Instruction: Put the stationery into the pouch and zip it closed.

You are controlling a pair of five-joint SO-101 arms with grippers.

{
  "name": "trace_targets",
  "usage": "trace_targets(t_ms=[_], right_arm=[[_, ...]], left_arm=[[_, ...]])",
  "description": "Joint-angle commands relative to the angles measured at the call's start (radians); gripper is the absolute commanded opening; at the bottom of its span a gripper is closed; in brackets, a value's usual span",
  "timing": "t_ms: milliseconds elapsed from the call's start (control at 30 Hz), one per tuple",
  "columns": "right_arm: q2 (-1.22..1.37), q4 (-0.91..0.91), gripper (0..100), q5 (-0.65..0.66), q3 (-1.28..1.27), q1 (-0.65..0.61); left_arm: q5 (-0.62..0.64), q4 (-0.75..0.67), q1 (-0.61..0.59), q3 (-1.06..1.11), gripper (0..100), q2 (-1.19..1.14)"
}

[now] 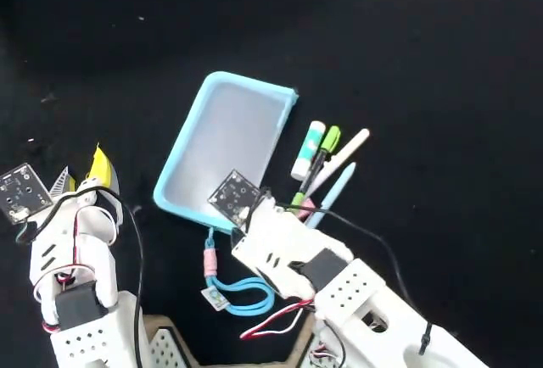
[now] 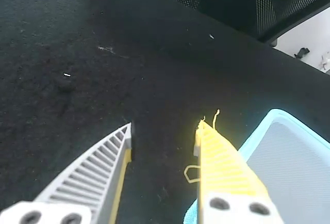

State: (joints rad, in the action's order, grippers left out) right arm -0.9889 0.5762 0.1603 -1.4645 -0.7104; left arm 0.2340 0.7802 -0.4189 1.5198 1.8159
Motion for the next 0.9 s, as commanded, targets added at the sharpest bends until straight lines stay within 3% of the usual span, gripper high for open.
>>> trace_targets(t_ms=[0,233,600,867], right_arm=[[0.013,0.034,18.6,-0.107,0.039,-0.014],[0.013,0.155,23.1,-0.164,0.094,-0.014],[0.039,0.064,22.6,-0.235,0.064,-0.029],[0.282,0.055,22.7,-0.233,0.179,-0.025]], left_arm=[[0.012,-0.023,-0.007,-0.024,20,0.008],[0.012,-0.023,-0.007,-0.024,20,0.008],[0.012,-0.023,-0.005,-0.024,20,0.008],[0.012,-0.023,-0.005,-0.024,20,0.008]])
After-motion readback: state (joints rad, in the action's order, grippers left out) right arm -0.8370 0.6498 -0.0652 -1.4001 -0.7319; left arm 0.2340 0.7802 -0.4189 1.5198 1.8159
